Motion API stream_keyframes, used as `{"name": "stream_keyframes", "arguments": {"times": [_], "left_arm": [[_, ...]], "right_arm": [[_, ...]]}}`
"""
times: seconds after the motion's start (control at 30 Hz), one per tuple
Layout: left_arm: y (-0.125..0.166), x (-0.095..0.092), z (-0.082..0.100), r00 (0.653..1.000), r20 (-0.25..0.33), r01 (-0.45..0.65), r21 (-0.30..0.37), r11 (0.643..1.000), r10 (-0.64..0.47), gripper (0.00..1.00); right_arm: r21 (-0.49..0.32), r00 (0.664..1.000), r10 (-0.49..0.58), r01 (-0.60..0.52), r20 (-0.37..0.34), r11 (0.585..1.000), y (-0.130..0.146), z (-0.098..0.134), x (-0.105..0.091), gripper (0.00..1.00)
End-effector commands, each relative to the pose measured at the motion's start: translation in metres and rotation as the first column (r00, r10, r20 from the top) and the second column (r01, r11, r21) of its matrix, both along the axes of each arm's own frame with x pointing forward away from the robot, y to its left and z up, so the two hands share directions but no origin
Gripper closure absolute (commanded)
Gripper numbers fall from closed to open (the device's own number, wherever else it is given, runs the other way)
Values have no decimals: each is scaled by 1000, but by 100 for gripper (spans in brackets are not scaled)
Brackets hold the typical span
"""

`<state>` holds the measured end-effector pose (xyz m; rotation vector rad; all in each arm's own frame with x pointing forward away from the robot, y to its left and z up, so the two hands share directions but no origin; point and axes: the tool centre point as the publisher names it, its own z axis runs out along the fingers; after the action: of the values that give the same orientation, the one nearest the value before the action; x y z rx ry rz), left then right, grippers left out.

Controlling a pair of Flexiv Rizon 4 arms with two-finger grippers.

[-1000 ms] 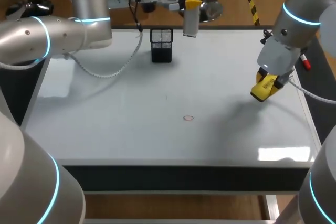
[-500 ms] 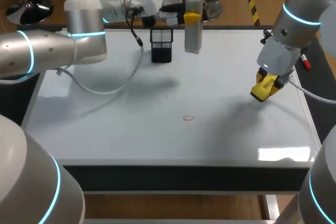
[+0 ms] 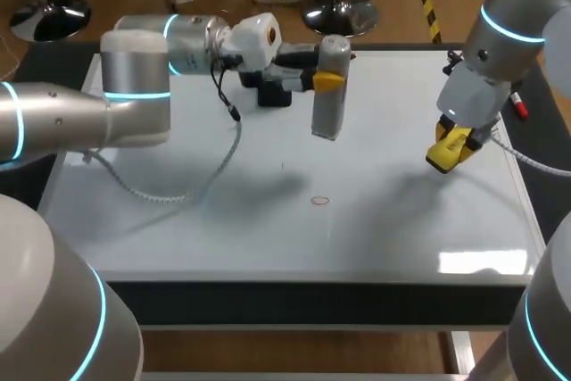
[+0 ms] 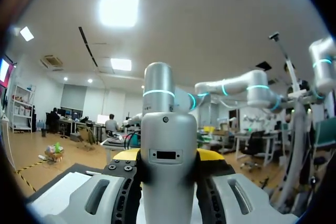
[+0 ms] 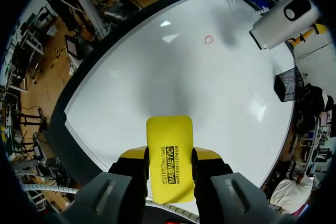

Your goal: Pick up the inspection probe, press it on each red-marked spot on the whiteboard one by one, put down the probe, pick up the eraser, and wipe off all the red marks.

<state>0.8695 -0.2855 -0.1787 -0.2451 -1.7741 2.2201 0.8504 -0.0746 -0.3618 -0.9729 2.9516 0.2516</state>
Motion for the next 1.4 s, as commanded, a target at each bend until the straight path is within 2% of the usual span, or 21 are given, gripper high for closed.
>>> {"name": "stream_keyframes", "arguments": {"times": [0.03, 0.23, 0.57, 0.83, 1.4], "left_arm": [[5, -27, -7, 992, -24, -120, 10, 993, 120, 100], [3, -38, -22, 995, -24, -98, 2, 995, 98, 100], [9, -39, -47, 995, -33, -97, -13, 995, 96, 100], [9, -39, -63, 999, -18, -44, 6, 999, 44, 100], [15, -42, -83, 999, -34, 14, -4, 1000, -14, 100]], "right_arm": [[-4, 1000, 1, -1, -1, 1000, 0, 0, 1, 100], [-4, 1000, 1, -1, -1, 1000, 0, 0, 1, 100], [-4, 1000, 1, -1, -1, 1000, 0, 0, 1, 100], [-4, 1000, 1, -1, -1, 1000, 0, 0, 1, 100], [-4, 1000, 1, -1, -1, 1000, 0, 0, 1, 100]]}}
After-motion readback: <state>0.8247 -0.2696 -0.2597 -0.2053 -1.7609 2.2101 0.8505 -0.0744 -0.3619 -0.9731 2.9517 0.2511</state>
